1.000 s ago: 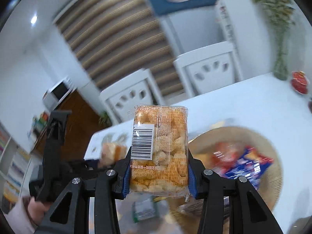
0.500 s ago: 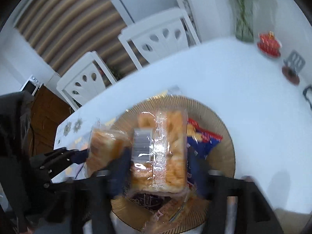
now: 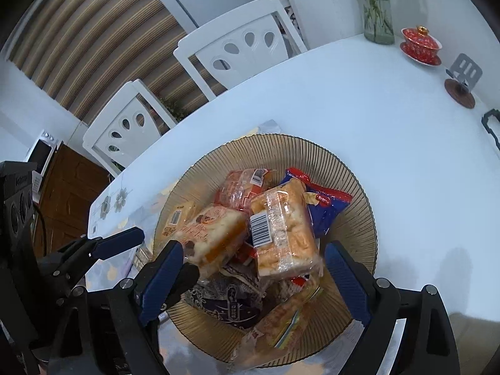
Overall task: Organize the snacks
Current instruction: 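Move left tool to the purple stick pack while right moves to the green-edged white pack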
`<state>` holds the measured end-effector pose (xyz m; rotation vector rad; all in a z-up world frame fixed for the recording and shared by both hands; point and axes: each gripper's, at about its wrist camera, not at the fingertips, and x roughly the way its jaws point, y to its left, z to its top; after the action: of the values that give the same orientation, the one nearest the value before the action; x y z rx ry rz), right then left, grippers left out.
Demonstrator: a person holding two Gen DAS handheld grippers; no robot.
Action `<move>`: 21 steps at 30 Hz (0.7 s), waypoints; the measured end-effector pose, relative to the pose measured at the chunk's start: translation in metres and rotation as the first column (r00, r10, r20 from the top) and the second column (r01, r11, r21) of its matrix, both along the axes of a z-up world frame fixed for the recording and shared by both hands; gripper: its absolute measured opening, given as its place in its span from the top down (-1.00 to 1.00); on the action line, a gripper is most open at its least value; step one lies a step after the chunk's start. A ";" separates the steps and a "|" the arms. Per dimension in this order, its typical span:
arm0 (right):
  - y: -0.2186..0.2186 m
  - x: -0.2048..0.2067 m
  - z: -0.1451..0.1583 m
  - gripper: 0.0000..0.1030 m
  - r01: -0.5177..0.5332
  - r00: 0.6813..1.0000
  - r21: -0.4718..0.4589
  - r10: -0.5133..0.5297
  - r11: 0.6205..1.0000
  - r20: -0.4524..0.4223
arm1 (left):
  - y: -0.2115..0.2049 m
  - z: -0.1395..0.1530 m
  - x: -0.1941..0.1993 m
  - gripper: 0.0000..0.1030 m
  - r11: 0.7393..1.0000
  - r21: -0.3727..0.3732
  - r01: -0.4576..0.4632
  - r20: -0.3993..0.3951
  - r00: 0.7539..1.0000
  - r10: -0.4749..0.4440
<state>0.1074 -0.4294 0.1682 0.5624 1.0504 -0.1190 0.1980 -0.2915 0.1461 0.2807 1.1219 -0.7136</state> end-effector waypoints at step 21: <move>0.121 -0.041 0.004 -0.78 -0.031 0.993 0.139 0.014 0.990 0.120 | 0.267 0.032 0.012 -0.59 0.912 0.046 -0.407 0.012 0.913 0.407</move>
<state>0.0667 -0.3082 0.1721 0.6773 0.9537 0.0087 0.2102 -0.0250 0.1777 0.0802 1.1495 -0.3145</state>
